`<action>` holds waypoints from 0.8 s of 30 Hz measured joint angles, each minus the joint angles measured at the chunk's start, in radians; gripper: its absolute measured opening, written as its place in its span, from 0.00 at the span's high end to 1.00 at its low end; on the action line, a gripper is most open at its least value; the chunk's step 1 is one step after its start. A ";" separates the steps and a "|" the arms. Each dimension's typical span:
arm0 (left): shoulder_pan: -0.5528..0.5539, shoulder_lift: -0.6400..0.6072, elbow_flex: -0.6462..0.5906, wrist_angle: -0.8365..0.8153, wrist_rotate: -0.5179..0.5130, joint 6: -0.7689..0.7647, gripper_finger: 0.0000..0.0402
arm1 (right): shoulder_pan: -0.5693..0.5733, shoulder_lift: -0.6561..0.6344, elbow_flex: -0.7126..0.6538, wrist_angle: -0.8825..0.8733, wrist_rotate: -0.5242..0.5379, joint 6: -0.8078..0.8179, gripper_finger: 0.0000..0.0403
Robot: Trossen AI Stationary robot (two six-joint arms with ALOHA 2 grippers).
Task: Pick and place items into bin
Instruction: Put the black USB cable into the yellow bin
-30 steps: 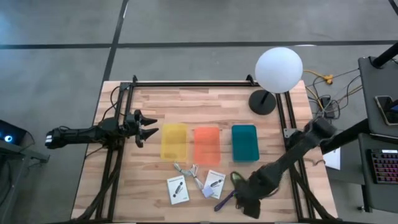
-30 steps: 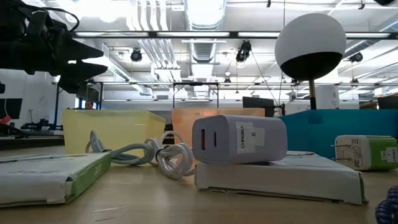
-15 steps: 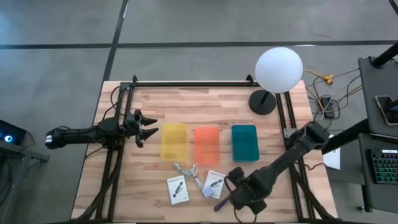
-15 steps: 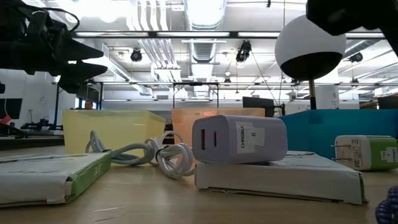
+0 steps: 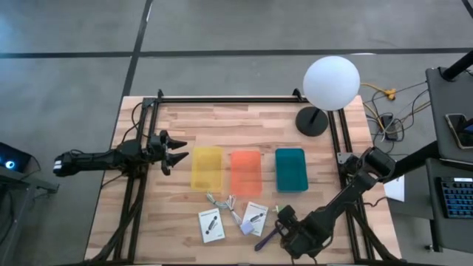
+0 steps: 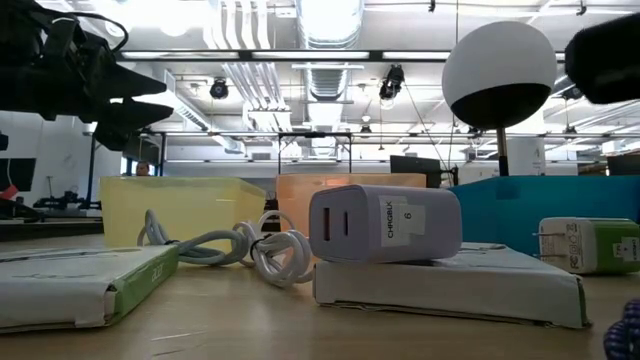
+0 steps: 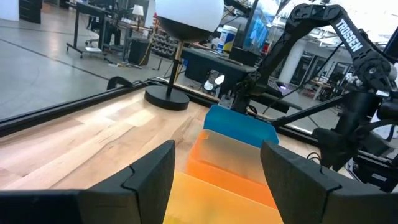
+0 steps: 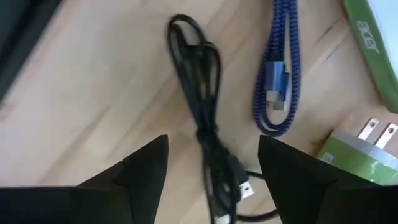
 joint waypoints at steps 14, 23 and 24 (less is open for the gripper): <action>0.000 0.002 0.000 0.000 0.000 0.000 0.45 | 0.021 0.000 -0.102 0.133 0.003 0.053 0.55; 0.000 0.003 0.000 0.000 0.000 0.000 0.45 | 0.019 0.000 -0.105 0.138 0.003 0.084 0.72; 0.000 0.003 0.000 0.000 0.000 0.000 0.45 | 0.019 0.000 -0.104 0.141 0.003 0.089 0.75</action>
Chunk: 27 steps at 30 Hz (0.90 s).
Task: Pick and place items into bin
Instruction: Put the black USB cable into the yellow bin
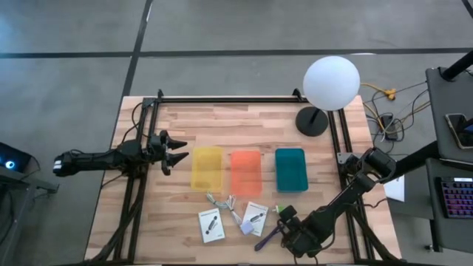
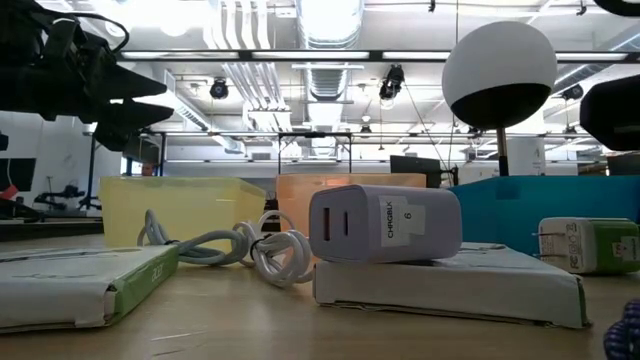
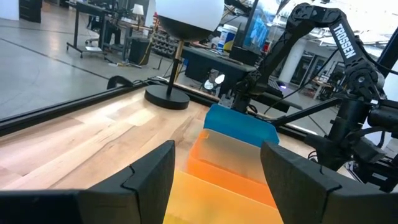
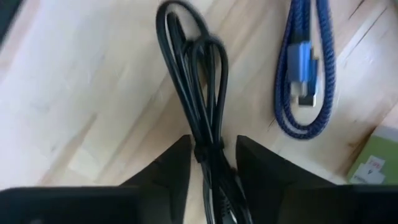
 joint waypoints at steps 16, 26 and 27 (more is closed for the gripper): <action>0.000 0.000 0.000 0.000 0.000 0.000 0.45 | -0.037 -0.027 -0.001 0.083 -0.004 0.667 0.92; 0.000 -0.001 0.000 0.000 0.000 0.000 0.45 | -0.064 -0.038 0.034 0.136 0.086 0.857 0.93; 0.000 0.000 0.000 0.000 0.000 0.000 0.45 | -0.069 -0.038 0.043 0.133 0.086 0.854 0.93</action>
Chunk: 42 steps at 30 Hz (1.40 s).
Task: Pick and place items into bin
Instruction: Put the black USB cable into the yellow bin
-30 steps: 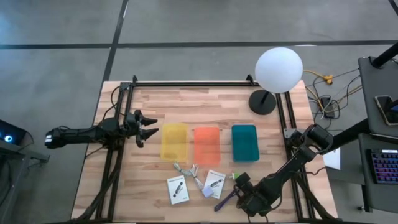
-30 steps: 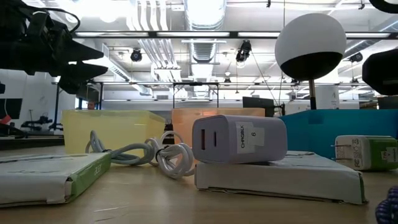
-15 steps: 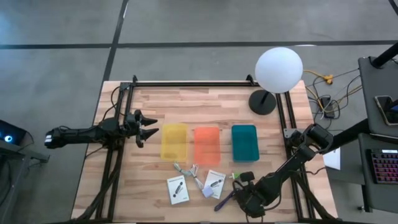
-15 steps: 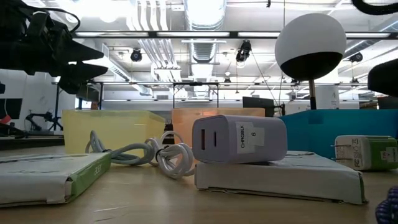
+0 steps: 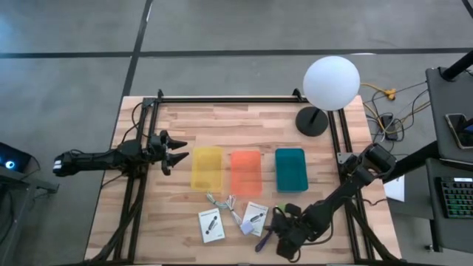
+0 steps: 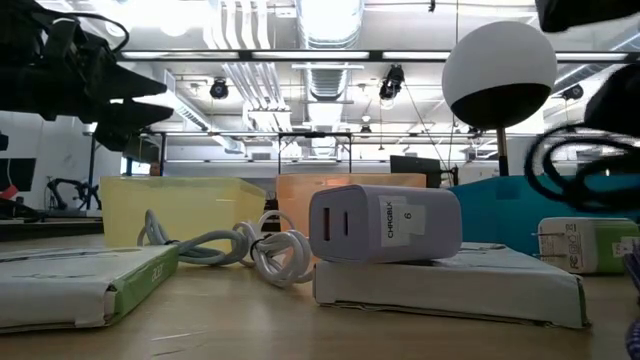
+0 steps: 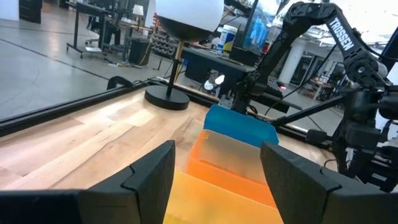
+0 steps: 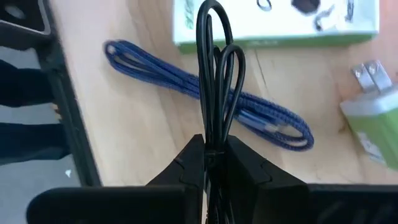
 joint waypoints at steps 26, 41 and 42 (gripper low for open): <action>0.000 0.007 0.005 0.638 -0.281 -0.397 0.45 | -0.380 -0.001 0.293 -0.004 0.116 -0.086 0.91; -0.003 0.279 0.287 0.131 0.297 -0.073 0.45 | -0.623 0.011 0.398 0.091 -0.075 -0.213 0.91; -0.002 0.299 0.298 0.132 0.300 -0.066 0.45 | -0.628 0.014 0.400 0.116 -0.093 -0.218 0.91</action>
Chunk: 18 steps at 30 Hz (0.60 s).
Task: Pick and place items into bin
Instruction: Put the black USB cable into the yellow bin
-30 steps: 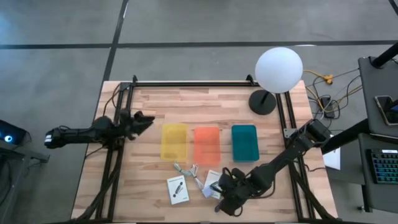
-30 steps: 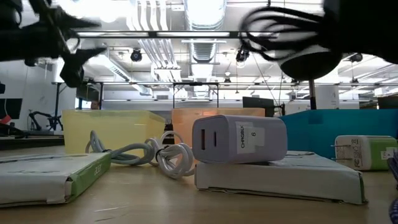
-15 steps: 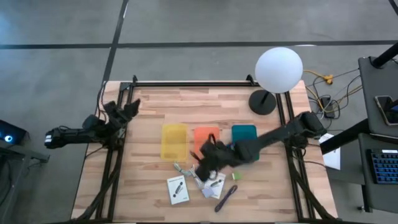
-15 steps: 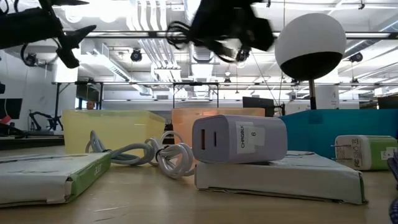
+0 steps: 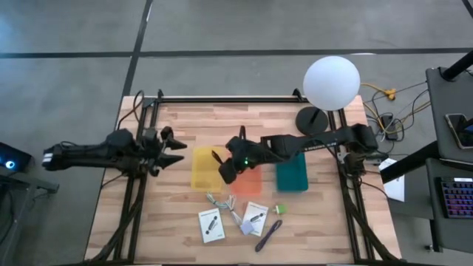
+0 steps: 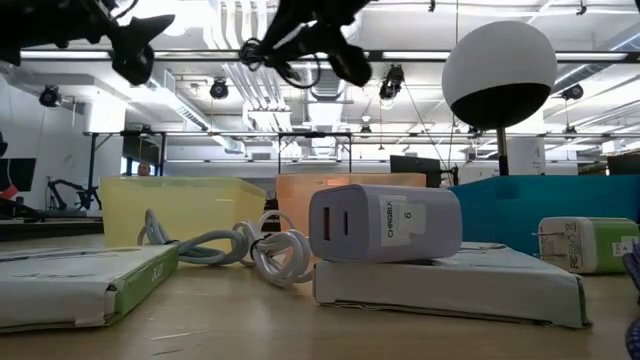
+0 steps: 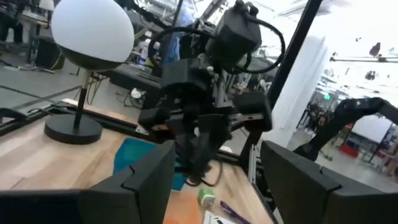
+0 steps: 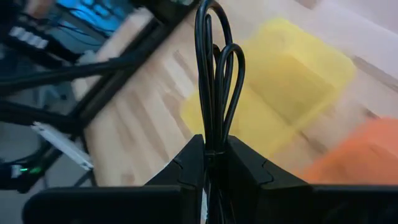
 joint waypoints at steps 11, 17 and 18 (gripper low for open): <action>0.001 0.236 0.033 0.173 0.112 0.040 0.45 | -0.005 0.012 0.003 0.107 -0.041 -0.065 0.91; 0.002 0.409 0.057 0.240 0.101 0.041 0.45 | -0.002 0.015 0.001 0.098 -0.046 -0.081 0.91; 0.002 0.433 0.062 0.244 0.101 0.040 0.45 | -0.002 0.015 0.001 0.097 -0.046 -0.085 0.91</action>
